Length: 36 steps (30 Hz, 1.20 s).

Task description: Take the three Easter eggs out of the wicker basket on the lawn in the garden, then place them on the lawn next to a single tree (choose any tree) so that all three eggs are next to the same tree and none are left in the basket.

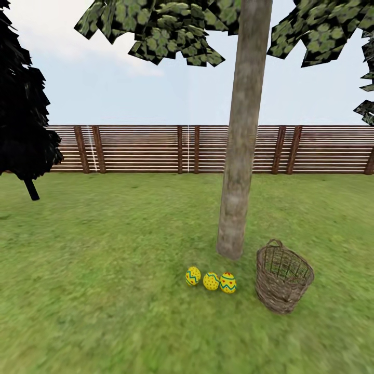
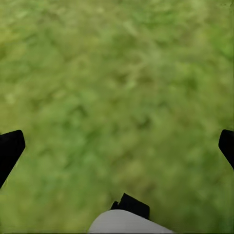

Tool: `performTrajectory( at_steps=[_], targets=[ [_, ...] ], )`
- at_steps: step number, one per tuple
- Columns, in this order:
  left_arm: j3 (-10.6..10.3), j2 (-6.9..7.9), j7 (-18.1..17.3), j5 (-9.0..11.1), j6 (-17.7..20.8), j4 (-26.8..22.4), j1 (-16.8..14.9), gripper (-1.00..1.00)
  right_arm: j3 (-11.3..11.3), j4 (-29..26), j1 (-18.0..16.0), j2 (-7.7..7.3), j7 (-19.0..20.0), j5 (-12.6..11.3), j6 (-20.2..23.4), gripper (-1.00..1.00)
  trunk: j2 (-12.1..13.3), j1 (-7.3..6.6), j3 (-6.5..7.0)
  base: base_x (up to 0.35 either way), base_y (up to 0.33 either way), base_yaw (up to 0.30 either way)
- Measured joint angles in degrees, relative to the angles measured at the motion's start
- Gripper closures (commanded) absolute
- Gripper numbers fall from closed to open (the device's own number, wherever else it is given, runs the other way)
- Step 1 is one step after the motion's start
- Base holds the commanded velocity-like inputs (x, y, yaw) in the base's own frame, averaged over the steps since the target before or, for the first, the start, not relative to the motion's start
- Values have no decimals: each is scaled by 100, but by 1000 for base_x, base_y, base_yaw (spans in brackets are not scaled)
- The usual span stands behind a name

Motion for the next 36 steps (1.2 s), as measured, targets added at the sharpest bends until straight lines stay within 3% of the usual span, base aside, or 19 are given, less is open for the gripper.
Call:
performTrajectory(
  at_steps=[14,36],
  targets=[
    [-7,-9,3,-5,-198,2,54,-100,11,-1,0,33,5,-6,-1,-100,561,-308,243,0,0,0],
    [-9,-11,5,-5,-166,2,54,-100,-11,-11,0,29,7,-30,12,-100,1444,-791,450,0,0,0]
  ],
)
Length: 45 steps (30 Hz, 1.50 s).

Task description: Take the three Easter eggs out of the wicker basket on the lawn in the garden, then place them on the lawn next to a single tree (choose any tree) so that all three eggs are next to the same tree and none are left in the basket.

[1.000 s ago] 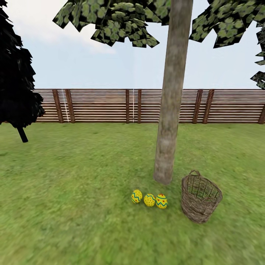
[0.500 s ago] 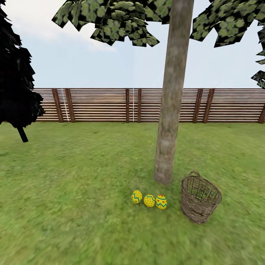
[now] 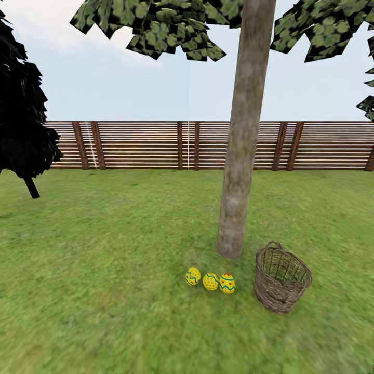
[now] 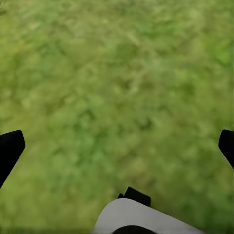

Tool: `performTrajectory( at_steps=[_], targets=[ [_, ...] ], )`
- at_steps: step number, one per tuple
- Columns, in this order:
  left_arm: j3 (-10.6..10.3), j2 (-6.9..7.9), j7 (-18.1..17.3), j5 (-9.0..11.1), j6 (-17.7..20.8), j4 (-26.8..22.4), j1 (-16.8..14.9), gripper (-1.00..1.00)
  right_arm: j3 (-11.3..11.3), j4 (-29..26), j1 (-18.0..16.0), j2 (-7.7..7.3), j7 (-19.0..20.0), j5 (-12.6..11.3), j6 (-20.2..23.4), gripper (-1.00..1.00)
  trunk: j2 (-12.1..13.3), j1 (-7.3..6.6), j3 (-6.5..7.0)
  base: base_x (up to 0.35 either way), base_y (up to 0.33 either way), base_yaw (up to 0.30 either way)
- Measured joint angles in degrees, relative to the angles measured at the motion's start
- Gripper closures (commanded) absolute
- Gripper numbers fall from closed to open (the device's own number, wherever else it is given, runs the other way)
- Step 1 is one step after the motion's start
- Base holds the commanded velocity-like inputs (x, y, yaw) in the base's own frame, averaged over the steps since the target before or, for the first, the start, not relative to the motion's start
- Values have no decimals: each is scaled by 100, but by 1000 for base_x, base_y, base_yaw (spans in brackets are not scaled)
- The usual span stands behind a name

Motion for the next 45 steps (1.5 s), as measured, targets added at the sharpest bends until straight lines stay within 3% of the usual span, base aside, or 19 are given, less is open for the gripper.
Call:
performTrajectory(
  at_steps=[14,19,28,33,38,45],
  targets=[
    [-5,-14,-5,-3,13,-1,0,-100,-24,-5,0,-19,0,-16,174,-100,562,-308,126,0,0,0],
    [-5,-14,-5,-3,28,-1,0,-100,-74,-12,-1,-22,-5,-207,174,-100,762,-417,171,0,0,0],
    [-5,-14,-5,-3,40,-2,0,-100,-80,-15,-1,-28,0,-247,166,-100,1123,-615,287,0,0,0],
    [-5,-14,-5,-4,119,-1,0,-100,-56,-15,-1,-31,8,-241,165,-100,1125,-616,286,0,0,0],
    [-21,-3,1,-21,599,-7,0,-100,-40,-8,0,-38,123,-228,173,-100,1124,-616,286,0,0,0],
    [4,-3,17,-8,695,-9,0,-100,-52,-10,0,-20,348,-231,354,-100,1125,-616,286,0,0,0]
  ],
)
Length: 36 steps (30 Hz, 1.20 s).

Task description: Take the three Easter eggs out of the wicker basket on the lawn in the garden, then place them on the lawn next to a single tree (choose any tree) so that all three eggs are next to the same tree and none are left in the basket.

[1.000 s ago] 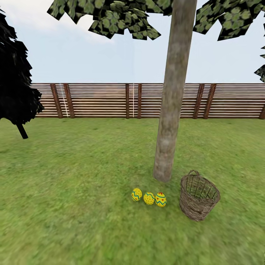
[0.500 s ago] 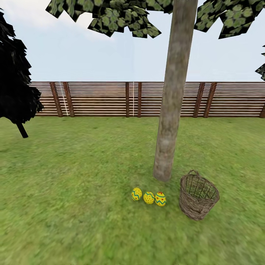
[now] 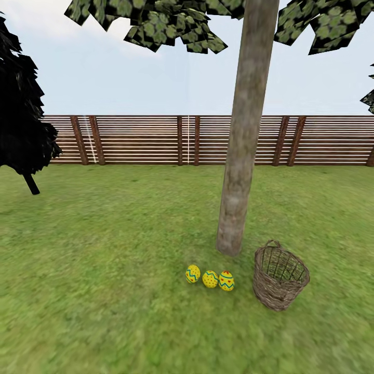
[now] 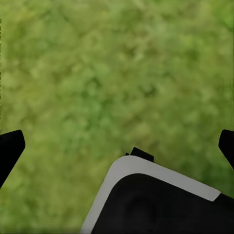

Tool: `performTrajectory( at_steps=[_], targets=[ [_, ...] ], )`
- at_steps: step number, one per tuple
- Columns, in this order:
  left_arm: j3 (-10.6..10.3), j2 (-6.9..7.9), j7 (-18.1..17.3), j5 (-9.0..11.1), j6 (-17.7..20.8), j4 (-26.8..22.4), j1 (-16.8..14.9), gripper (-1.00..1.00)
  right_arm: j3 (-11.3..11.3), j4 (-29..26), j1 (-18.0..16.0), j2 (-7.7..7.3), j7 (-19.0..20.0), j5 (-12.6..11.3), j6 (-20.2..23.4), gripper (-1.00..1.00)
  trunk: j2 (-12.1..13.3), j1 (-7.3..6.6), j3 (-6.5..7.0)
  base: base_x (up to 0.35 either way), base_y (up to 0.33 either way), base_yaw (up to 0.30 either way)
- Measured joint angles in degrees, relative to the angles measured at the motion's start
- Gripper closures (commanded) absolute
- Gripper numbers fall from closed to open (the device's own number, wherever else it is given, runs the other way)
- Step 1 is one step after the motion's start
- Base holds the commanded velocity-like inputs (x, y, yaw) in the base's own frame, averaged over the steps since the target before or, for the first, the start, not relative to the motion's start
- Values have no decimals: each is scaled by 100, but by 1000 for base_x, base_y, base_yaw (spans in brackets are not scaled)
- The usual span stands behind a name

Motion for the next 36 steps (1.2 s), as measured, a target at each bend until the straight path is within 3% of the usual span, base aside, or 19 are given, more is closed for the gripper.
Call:
performTrajectory(
  at_steps=[36],
  targets=[
    [0,-20,1,8,4,-18,0,-100,-2,4,0,-3,10,0,15,-100,0,0,0,0,0,0]
  ],
)
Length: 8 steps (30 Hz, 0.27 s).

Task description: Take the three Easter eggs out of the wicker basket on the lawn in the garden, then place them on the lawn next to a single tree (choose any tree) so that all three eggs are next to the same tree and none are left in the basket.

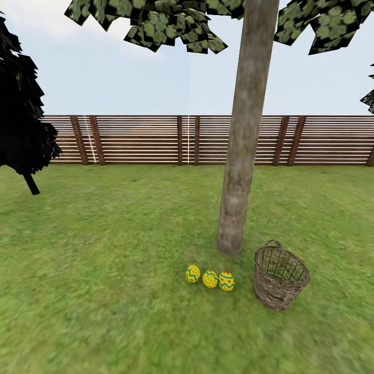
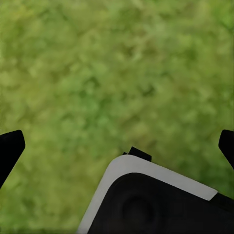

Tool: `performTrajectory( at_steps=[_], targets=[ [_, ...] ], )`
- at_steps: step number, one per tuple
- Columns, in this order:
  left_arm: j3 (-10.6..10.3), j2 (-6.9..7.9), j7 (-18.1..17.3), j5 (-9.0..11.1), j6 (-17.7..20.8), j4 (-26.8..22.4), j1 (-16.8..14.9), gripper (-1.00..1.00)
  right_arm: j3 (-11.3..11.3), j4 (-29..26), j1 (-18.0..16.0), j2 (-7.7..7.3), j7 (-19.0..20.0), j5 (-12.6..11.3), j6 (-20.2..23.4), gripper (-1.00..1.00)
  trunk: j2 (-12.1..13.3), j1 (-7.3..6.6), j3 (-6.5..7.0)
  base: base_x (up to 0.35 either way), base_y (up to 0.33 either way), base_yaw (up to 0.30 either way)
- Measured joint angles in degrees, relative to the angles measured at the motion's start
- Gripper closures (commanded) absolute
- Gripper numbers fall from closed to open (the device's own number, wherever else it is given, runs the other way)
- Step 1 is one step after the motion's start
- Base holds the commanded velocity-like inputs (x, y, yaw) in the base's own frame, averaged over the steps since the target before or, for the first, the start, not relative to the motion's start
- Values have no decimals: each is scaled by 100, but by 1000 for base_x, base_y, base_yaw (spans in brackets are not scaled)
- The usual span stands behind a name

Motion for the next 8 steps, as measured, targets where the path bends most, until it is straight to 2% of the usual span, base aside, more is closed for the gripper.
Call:
performTrajectory(
  at_steps=[8],
  targets=[
    [0,0,0,0,0,0,0,-100,0,0,0,0,2,0,0,-100,0,0,0,0,0,0]
  ],
)
